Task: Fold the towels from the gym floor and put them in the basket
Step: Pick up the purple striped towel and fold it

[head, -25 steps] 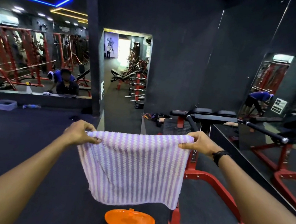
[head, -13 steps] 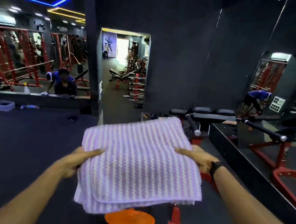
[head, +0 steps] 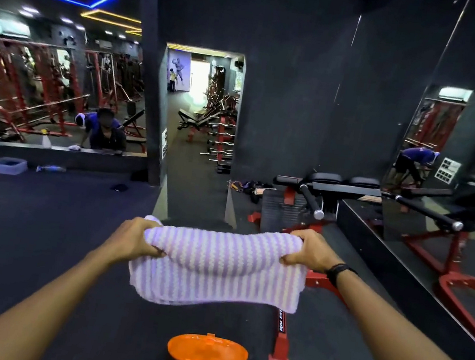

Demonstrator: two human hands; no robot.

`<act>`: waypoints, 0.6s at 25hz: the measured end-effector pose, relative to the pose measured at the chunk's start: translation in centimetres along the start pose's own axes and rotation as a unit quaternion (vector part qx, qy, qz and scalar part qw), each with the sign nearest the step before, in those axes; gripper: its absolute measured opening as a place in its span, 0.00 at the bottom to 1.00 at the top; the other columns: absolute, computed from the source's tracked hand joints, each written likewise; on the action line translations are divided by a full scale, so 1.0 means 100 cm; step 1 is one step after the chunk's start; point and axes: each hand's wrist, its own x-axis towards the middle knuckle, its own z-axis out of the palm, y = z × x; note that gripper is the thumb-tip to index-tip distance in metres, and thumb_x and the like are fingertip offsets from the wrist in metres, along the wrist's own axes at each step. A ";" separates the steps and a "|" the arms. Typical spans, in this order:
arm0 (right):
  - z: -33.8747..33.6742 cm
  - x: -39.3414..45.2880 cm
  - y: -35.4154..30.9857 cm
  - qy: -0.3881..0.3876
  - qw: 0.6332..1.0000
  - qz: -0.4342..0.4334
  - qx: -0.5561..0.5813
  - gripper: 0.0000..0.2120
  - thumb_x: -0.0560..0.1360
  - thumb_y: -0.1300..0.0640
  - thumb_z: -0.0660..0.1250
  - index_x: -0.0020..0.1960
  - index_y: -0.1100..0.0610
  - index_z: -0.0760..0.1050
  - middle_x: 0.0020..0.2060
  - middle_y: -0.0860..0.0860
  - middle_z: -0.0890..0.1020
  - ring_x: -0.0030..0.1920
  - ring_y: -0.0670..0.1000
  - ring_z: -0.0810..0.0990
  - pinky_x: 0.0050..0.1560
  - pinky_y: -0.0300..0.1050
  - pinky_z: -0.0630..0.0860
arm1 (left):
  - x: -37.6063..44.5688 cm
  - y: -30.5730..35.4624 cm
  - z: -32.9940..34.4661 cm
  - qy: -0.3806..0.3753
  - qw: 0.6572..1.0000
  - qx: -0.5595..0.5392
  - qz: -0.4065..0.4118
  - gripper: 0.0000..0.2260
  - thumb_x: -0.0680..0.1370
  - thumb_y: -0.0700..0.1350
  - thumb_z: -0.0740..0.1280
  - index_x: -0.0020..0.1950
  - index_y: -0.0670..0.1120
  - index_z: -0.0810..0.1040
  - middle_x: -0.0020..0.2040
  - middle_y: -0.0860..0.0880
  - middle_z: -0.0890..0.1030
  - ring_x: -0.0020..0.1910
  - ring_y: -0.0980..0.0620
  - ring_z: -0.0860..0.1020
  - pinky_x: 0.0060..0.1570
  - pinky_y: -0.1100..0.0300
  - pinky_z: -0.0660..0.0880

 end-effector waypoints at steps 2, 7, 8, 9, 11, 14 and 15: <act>-0.014 -0.006 -0.008 0.020 0.993 -0.004 0.113 0.09 0.63 0.57 0.79 0.36 0.55 0.78 0.33 0.46 0.82 0.35 0.45 0.79 0.39 0.43 0.74 | -0.004 0.000 -0.017 0.045 0.999 0.011 -0.005 0.25 0.48 0.70 0.68 0.41 0.61 0.80 0.47 0.54 0.79 0.53 0.50 0.76 0.51 0.55 0.69; -0.029 -0.015 -0.031 0.001 0.836 0.064 0.545 0.20 0.68 0.56 0.73 0.58 0.61 0.76 0.50 0.58 0.84 0.47 0.55 0.83 0.50 0.50 0.80 | -0.014 0.015 -0.033 -0.008 0.895 -0.444 -0.043 0.25 0.59 0.51 0.81 0.52 0.44 0.83 0.50 0.43 0.85 0.50 0.46 0.84 0.51 0.52 0.77; -0.024 -0.015 -0.033 -0.005 0.832 0.076 0.550 0.18 0.70 0.55 0.72 0.58 0.60 0.76 0.51 0.57 0.84 0.47 0.55 0.83 0.50 0.50 0.80 | -0.015 0.018 -0.028 -0.009 0.889 -0.453 -0.060 0.24 0.61 0.49 0.80 0.53 0.43 0.82 0.50 0.43 0.85 0.50 0.46 0.84 0.50 0.52 0.77; -0.020 -0.016 -0.034 -0.033 0.831 0.090 0.547 0.18 0.71 0.53 0.73 0.58 0.58 0.76 0.52 0.57 0.84 0.48 0.55 0.83 0.52 0.52 0.80 | -0.014 0.018 -0.024 -0.005 0.884 -0.462 -0.076 0.21 0.64 0.47 0.79 0.55 0.42 0.82 0.50 0.43 0.85 0.50 0.45 0.83 0.50 0.52 0.78; -0.009 -0.016 -0.030 -0.093 0.851 0.109 0.505 0.29 0.63 0.50 0.80 0.59 0.59 0.76 0.55 0.59 0.83 0.54 0.58 0.82 0.60 0.57 0.76 | -0.012 0.015 -0.022 0.000 0.866 -0.488 -0.107 0.18 0.68 0.44 0.76 0.56 0.42 0.81 0.50 0.42 0.85 0.50 0.44 0.83 0.49 0.52 0.78; 0.003 -0.013 -0.027 -0.096 0.863 0.128 0.479 0.25 0.68 0.55 0.76 0.61 0.60 0.76 0.55 0.57 0.83 0.57 0.57 0.81 0.64 0.58 0.73 | -0.009 0.001 -0.019 -0.025 0.864 -0.481 -0.148 0.16 0.69 0.43 0.76 0.55 0.42 0.81 0.49 0.42 0.85 0.49 0.44 0.84 0.47 0.52 0.78; 0.007 -0.013 -0.029 -0.093 0.864 0.138 0.476 0.22 0.70 0.56 0.74 0.61 0.60 0.76 0.55 0.57 0.83 0.57 0.56 0.82 0.64 0.57 0.74 | -0.010 -0.005 -0.017 -0.033 0.867 -0.471 -0.160 0.15 0.69 0.43 0.76 0.54 0.42 0.81 0.48 0.42 0.85 0.48 0.44 0.84 0.46 0.52 0.78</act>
